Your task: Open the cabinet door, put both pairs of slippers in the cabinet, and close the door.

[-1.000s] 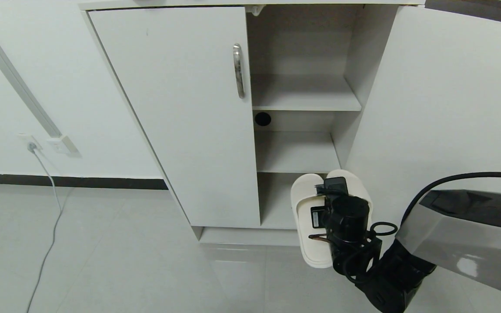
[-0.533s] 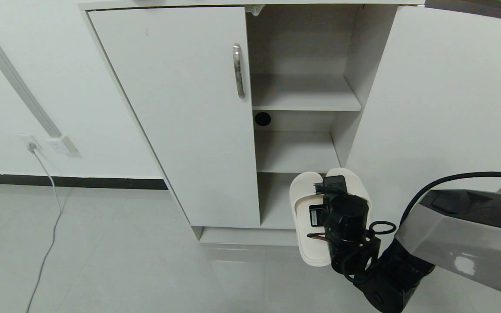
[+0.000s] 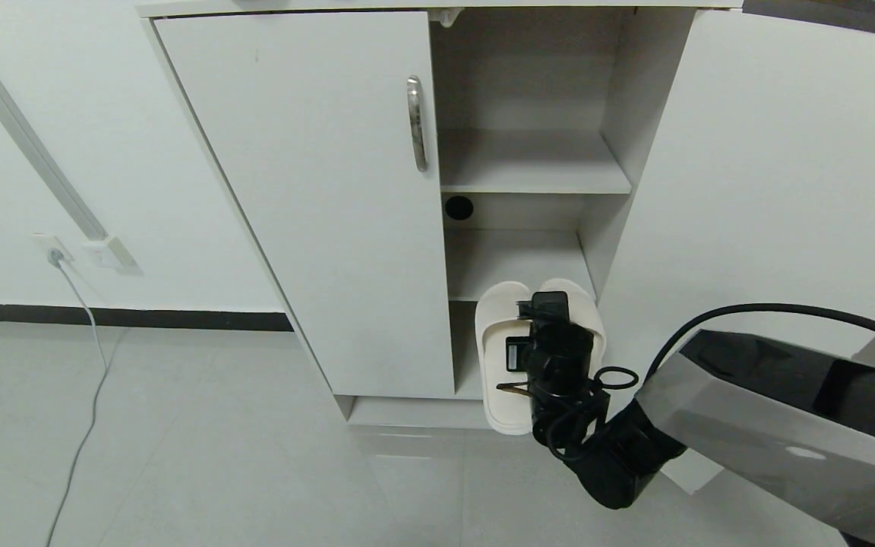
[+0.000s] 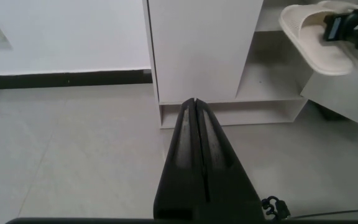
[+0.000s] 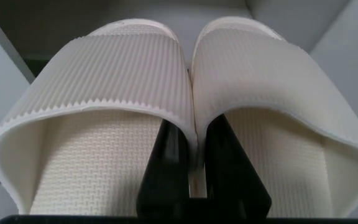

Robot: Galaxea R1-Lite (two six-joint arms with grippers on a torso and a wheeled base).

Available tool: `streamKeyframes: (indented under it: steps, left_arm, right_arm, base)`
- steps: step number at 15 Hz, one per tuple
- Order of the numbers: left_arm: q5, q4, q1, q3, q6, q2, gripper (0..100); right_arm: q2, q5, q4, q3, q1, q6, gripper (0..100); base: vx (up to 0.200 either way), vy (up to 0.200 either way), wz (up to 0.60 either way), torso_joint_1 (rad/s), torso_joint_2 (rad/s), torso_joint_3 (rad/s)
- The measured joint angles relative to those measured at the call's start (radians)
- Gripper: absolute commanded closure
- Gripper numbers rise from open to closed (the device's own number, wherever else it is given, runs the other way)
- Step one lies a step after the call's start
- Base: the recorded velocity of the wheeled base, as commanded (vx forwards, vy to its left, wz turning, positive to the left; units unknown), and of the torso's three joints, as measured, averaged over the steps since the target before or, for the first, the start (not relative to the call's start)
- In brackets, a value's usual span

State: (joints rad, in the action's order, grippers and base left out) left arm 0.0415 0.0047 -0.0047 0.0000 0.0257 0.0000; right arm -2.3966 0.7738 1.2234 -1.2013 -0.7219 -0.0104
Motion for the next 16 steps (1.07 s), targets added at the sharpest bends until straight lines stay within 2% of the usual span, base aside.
streamKeyframes:
  steps: [2,9,12,16]
  left_arm:
    - [0.0,0.0,0.0,0.0,0.001,0.0,100]
    - [0.0,0.0,0.0,0.0,0.002,0.0,100]
    - [0.0,0.0,0.0,0.0,0.003,0.0,100]
    - [0.0,0.0,0.0,0.0,0.003,0.0,100]
  right_arm:
    - [-0.027,-0.031,-0.129,-0.091,0.003,0.08,100]
    - [-0.054,-0.03,-0.106,-0.131,0.006,0.041,100]
    - [-0.056,-0.03,-0.025,-0.11,0.007,-0.025,100]
    - [-0.057,-0.03,-0.014,-0.1,0.007,-0.032,100]
  base:
    - [0.0,0.0,0.0,0.0,0.0,0.0]
    - [0.0,0.0,0.0,0.0,0.0,0.0]
    - [0.2,0.0,0.0,0.001,0.0,0.001]
    - [0.2,0.0,0.0,0.0,0.0,0.001]
